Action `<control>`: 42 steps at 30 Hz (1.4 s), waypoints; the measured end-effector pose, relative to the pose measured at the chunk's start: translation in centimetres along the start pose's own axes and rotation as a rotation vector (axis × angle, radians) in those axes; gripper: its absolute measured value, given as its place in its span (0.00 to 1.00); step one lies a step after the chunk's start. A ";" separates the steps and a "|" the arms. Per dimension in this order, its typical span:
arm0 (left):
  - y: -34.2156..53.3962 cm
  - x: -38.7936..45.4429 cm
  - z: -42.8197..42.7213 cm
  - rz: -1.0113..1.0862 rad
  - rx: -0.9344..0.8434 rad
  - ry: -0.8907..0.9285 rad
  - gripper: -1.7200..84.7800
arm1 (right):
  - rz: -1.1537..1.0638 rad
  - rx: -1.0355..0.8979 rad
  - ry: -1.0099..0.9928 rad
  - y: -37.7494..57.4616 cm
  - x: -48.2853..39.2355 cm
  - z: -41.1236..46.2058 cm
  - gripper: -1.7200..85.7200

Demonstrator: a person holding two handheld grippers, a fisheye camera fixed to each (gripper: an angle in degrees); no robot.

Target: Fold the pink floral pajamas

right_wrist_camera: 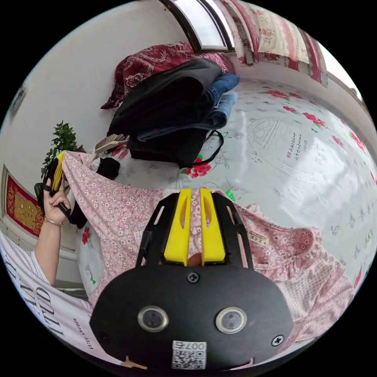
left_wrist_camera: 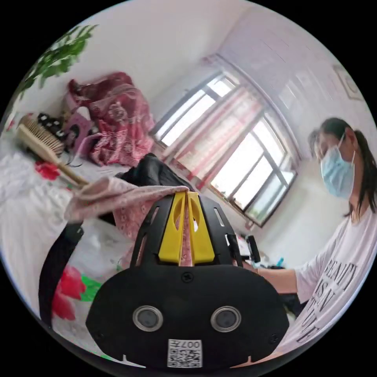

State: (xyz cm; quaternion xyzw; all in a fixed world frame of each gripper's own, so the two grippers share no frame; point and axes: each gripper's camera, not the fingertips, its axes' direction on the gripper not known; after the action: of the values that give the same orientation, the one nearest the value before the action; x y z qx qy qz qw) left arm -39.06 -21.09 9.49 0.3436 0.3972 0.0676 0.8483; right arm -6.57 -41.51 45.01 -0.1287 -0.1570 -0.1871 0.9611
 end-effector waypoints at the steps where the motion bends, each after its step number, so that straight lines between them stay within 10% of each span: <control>1: -0.8 3.4 2.8 0.155 -0.100 0.081 0.01 | 0.029 0.036 -0.021 0.7 0.4 -1.9 0.03; 7: 7.0 21.8 16.5 0.765 -0.817 0.744 0.02 | 0.182 0.161 0.014 8.2 3.2 -11.4 0.05; 12: 22.5 30.1 18.0 1.055 -1.258 0.865 0.12 | 0.442 0.010 0.207 17.5 8.3 -15.1 0.06; 24: 24.8 25.8 16.4 0.809 -1.109 0.021 0.13 | 0.505 -0.049 0.236 19.6 11.5 -19.4 0.07; 30: 29.4 25.8 20.0 0.858 -1.242 -0.099 0.13 | 0.430 -0.233 -0.011 17.2 12.9 -17.4 0.04; 35: 31.7 28.4 19.8 1.005 -1.197 -0.178 0.10 | 0.226 0.125 0.174 18.5 6.1 -28.7 0.02; 42: 32.6 29.2 19.7 1.029 -1.185 -0.166 0.09 | 0.649 -0.238 0.235 28.5 9.6 -22.4 0.02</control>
State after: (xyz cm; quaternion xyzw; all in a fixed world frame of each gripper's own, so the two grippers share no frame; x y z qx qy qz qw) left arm 0.05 4.42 20.73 -0.0214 0.0215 0.6262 0.7791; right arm 18.97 -25.92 22.42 -0.2605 0.0266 0.0973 0.9602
